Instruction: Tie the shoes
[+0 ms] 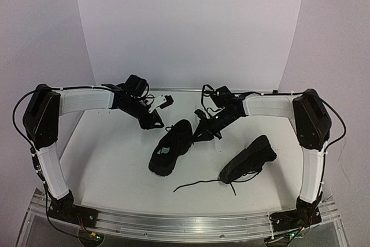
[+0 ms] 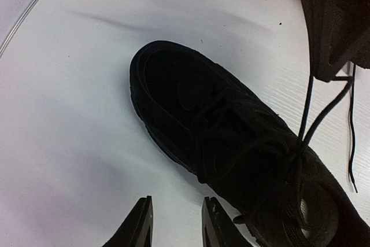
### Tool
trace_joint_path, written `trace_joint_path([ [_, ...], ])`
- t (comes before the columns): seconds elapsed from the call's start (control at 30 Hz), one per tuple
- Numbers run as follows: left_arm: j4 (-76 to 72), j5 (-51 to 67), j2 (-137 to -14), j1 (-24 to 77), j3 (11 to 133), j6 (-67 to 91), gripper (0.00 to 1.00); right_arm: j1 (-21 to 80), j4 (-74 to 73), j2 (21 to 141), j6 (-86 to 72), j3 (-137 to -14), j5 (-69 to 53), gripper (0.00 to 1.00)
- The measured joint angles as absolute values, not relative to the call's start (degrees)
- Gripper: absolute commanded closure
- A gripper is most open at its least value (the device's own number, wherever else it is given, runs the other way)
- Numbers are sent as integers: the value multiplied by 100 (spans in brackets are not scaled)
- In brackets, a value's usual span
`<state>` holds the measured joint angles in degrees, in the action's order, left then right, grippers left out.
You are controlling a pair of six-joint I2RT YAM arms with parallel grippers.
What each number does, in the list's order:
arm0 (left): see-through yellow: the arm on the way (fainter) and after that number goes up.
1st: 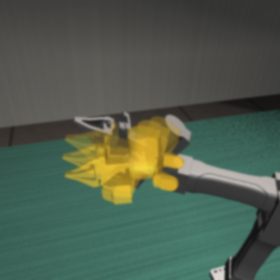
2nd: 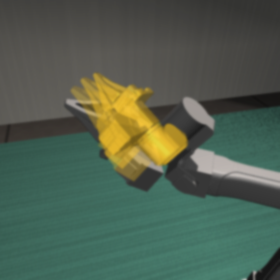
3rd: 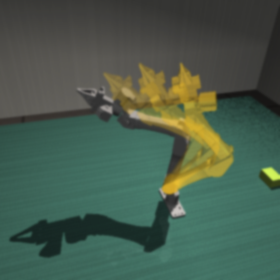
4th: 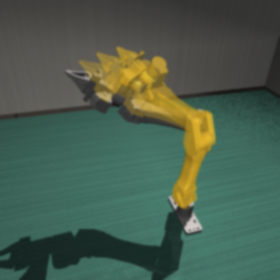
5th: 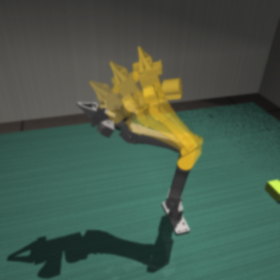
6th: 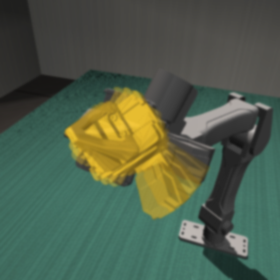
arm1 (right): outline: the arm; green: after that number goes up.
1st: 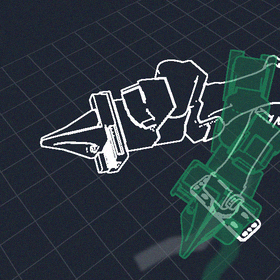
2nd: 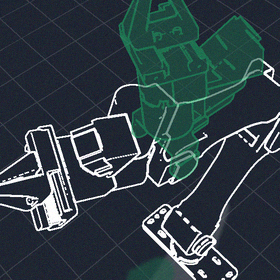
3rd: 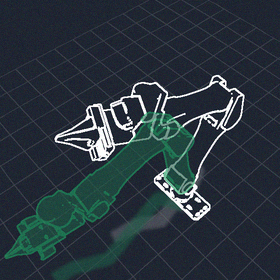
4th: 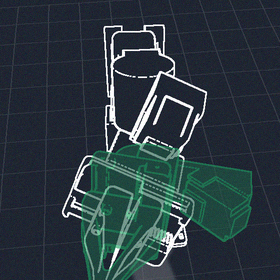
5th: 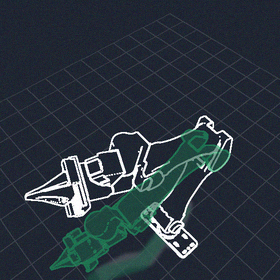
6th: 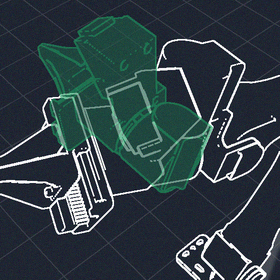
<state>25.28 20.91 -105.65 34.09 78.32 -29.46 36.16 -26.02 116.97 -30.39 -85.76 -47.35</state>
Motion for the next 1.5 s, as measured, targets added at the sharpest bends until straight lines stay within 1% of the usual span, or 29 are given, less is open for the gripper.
trace_joint_path([
  [0.33, 2612, 2255, -9951, 3467, 6451, -2705, 67, 3463, -2630, 11644, -3105, -8690, -4720, 100],
  [0.43, 2639, 2277, -9939, 3637, 6258, -2641, 68, 3463, -2639, 11644, -3124, -8810, -4720, 100],
  [0.83, 2161, 2905, -10097, 4357, 6429, -2020, 68, 3406, -2717, 11644, -3135, -9065, -4720, 100],
  [1.03, 2094, 2920, -10005, 4189, 6541, -1988, 65, 3404, -2749, 11644, -3127, -9020, -4722, 100],
  [1.3, 1946, 2378, -9832, 4003, 6764, -1969, 59, 3404, -2814, 11644, -3115, -8854, -4722, 100],
  [1.5, 1898, 2380, -10076, 4005, 7248, -2111, 59, 3404, -2818, 11644, -3107, -8829, -4720, 100],
])
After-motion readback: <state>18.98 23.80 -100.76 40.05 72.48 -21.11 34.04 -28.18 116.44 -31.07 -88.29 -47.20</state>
